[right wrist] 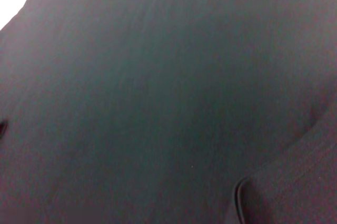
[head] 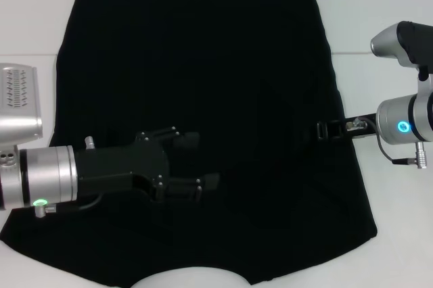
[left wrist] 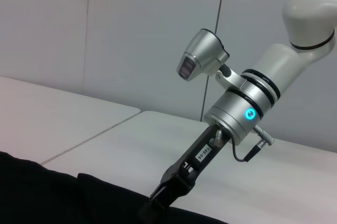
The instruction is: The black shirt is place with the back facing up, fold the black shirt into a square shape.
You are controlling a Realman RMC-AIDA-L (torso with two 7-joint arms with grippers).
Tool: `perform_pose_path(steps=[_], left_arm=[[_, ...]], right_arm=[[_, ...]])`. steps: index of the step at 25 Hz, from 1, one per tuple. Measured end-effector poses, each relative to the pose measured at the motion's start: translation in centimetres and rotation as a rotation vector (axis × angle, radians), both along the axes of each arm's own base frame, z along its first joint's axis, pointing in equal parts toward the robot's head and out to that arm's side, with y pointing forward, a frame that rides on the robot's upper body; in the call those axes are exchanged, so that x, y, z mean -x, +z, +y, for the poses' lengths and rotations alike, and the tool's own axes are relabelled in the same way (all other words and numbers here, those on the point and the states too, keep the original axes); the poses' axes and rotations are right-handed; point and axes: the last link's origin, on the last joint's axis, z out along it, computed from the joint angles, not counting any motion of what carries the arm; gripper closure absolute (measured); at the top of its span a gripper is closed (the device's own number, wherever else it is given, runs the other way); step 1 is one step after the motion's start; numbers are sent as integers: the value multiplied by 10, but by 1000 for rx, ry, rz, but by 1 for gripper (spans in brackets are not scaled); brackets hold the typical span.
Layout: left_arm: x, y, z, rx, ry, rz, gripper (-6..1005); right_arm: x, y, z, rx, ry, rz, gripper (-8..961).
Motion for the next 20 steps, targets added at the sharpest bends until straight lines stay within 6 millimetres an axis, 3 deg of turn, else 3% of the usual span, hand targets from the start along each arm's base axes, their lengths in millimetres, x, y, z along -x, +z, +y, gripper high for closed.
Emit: perform_pose_path(steps=[11,20], left_arm=[[2,0,-2,2,4,-2,98],[2,0,-2,2,5,-1,98]], right_arm=[[18,-6,4,26,57,8,939],[13,-3,5,-3,34,9,931]])
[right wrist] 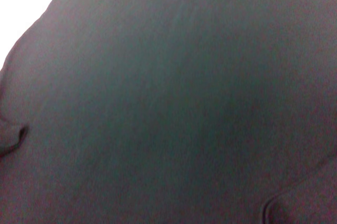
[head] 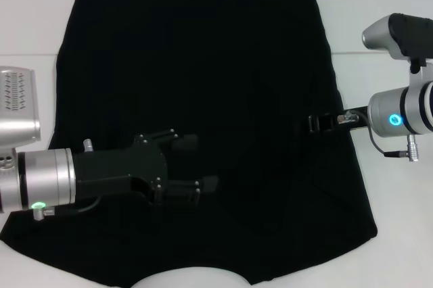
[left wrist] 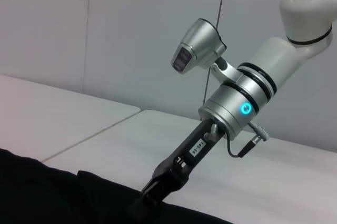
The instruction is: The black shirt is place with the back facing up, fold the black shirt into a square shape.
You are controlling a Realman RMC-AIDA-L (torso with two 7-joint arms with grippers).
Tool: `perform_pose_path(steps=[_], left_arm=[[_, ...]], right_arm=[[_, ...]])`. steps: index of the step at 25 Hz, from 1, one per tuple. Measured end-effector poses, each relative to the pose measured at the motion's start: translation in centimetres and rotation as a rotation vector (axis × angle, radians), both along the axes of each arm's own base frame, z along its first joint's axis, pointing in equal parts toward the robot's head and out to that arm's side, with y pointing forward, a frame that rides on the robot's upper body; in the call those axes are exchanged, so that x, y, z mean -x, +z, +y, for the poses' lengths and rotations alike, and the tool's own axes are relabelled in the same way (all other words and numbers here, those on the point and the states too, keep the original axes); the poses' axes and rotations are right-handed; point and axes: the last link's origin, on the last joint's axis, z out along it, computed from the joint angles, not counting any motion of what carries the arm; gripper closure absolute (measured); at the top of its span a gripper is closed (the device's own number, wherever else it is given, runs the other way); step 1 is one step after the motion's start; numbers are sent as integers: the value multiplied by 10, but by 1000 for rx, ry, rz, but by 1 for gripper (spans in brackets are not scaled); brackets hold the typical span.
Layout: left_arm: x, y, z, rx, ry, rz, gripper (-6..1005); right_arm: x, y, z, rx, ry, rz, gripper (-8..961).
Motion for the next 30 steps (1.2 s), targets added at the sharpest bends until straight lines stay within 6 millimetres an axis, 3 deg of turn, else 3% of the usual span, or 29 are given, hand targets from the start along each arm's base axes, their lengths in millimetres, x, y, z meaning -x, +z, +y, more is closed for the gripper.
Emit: perform_pose_path(steps=[3,9,17,22,28,30], left_arm=[[0,0,0,1,-1,0,98],[-1,0,0,2,-4,-1,98],[-1,0,0,2,-4,-2,98],[-1,2,1,-4,-7,3,98],[0,2,1,-6,-6,4,99],[0,2,1,-6,-5,5,99]], right_arm=[[-3,5,2,-25,-10,5,929],[-9,12,4,-61,-42,27,772],[-10,2,-2,-33,-54,31,478],[-10,-2,-4,-29,-60,36,377],[-11,-3,-5,-26,-52,33,516],[-11,-3,-5,-23,-52,34,604]])
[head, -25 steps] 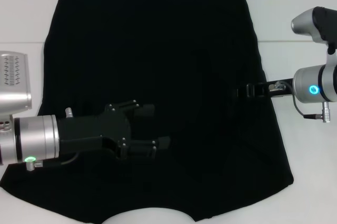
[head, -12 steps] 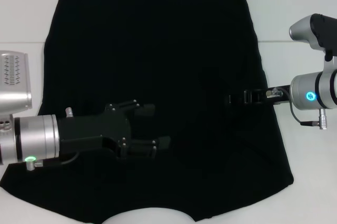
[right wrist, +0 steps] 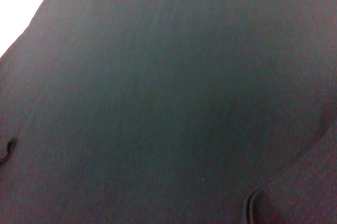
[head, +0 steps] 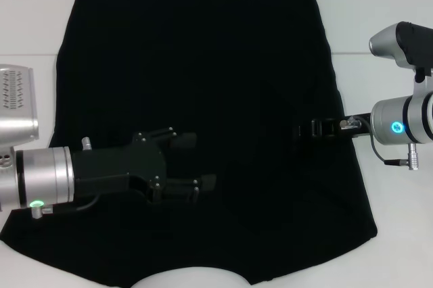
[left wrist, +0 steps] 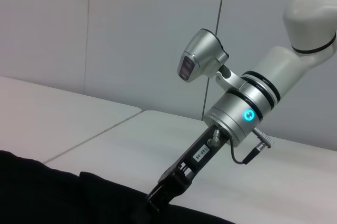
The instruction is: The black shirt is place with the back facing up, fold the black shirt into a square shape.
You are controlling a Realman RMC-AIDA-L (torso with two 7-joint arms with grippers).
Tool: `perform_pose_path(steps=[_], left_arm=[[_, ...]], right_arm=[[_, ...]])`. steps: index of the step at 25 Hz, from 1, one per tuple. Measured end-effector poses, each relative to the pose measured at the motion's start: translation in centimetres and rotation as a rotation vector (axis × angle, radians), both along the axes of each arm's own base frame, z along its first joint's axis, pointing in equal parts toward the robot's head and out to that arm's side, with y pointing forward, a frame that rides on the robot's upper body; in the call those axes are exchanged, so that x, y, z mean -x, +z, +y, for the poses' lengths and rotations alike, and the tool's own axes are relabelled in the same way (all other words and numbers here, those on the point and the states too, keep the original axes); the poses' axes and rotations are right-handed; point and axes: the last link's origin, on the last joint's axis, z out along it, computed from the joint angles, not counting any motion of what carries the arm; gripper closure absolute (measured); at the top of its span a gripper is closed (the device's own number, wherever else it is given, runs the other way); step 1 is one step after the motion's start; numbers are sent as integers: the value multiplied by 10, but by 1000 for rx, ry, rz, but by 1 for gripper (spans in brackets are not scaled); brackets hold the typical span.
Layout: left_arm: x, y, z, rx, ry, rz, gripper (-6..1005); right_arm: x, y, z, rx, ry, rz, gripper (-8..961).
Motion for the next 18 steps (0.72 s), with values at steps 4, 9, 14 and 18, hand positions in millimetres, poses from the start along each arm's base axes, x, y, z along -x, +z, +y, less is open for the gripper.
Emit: perform_pose_path(steps=[4,9,14,18], left_arm=[[1,0,0,0,2,0,99],[1,0,0,0,2,0,99],[1,0,-1,0,2,0,99],[1,0,-1,0,3,0,99]], right_arm=[[0,-1,-1,5,1,0,756],[3,-1,1,3,10,0,849],[17,-5,4,0,71,32,943],[28,-11,5,26,122,47,937]])
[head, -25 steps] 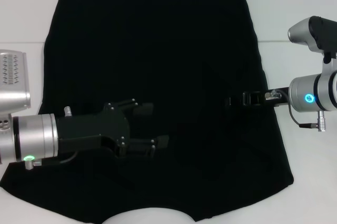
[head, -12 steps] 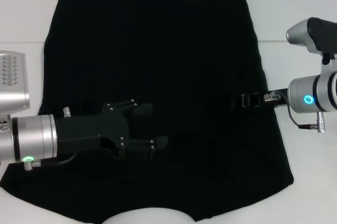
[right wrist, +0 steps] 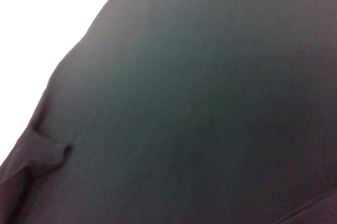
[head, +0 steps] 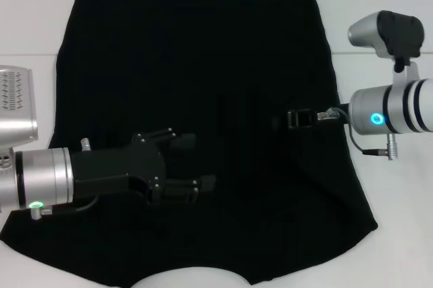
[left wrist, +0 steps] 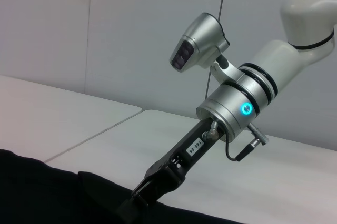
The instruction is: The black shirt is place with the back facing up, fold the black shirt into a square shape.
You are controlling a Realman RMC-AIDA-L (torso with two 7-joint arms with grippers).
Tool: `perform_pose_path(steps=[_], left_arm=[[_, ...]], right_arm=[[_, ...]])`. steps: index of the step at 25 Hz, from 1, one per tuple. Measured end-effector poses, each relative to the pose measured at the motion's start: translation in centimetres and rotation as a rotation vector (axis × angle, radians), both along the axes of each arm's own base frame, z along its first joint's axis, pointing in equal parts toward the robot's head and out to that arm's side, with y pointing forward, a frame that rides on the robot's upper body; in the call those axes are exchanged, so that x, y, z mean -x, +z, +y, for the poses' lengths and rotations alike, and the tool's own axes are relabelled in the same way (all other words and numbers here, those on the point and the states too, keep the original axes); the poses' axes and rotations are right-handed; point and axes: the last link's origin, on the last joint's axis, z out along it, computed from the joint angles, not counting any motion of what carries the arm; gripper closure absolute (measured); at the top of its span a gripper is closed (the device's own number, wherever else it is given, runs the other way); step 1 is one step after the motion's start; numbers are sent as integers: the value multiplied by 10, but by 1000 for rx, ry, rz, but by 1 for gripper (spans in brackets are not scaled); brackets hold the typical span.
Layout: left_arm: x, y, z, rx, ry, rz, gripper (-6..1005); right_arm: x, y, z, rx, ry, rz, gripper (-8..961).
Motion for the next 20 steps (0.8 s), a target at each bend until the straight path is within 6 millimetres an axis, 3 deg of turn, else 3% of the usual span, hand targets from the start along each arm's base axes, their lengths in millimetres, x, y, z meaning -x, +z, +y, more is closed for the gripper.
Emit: perform_pose_path(steps=[20], left_arm=[[0,0,0,0,0,0,100]], right_arm=[[24,-15,-5,90,97,-7,905]])
